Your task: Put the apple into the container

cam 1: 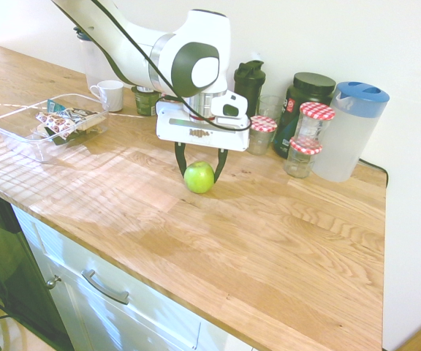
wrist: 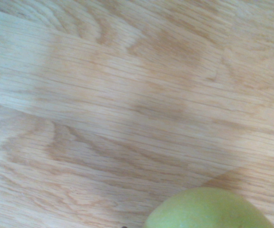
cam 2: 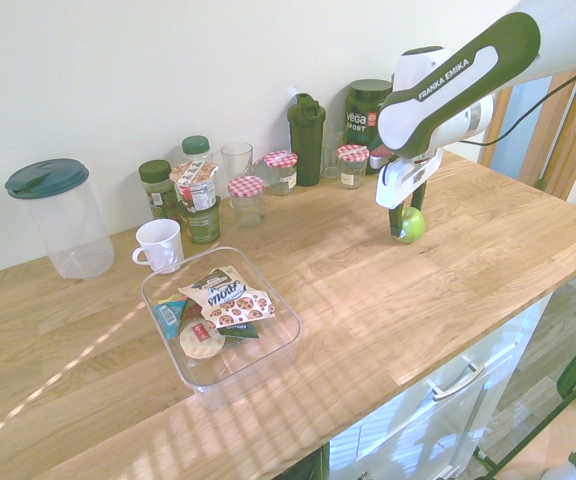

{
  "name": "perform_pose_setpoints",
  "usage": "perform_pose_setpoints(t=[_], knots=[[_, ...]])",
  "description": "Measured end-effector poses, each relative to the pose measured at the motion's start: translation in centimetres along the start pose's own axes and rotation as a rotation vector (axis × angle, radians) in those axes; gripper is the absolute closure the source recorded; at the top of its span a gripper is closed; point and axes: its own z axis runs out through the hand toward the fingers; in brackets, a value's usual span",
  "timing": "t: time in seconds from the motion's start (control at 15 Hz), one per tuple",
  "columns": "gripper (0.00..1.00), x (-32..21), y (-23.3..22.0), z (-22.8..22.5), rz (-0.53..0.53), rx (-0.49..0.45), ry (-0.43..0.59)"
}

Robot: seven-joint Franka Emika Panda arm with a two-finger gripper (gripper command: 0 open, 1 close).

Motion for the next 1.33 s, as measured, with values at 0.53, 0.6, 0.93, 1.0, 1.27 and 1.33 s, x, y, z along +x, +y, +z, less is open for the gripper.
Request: perform_pose_setpoints(t=[0.53, 0.6, 0.93, 1.0, 1.27, 1.33], knots=[[1.0, -0.6, -1.0, -8.1, 0.033, 0.093, 0.018], [1.0, -1.5, -2.3, -11.5, 0.018, 0.117, 0.042], [1.0, -11.5, -16.5, -17.9, -0.08, 0.148, 0.091], [1.0, -14.3, -19.3, -18.1, -0.106, 0.146, 0.091], [1.0, -24.2, -26.7, -18.2, -0.179, 0.135, 0.095], [1.0, -26.0, -27.9, -18.0, -0.19, 0.131, 0.09]])
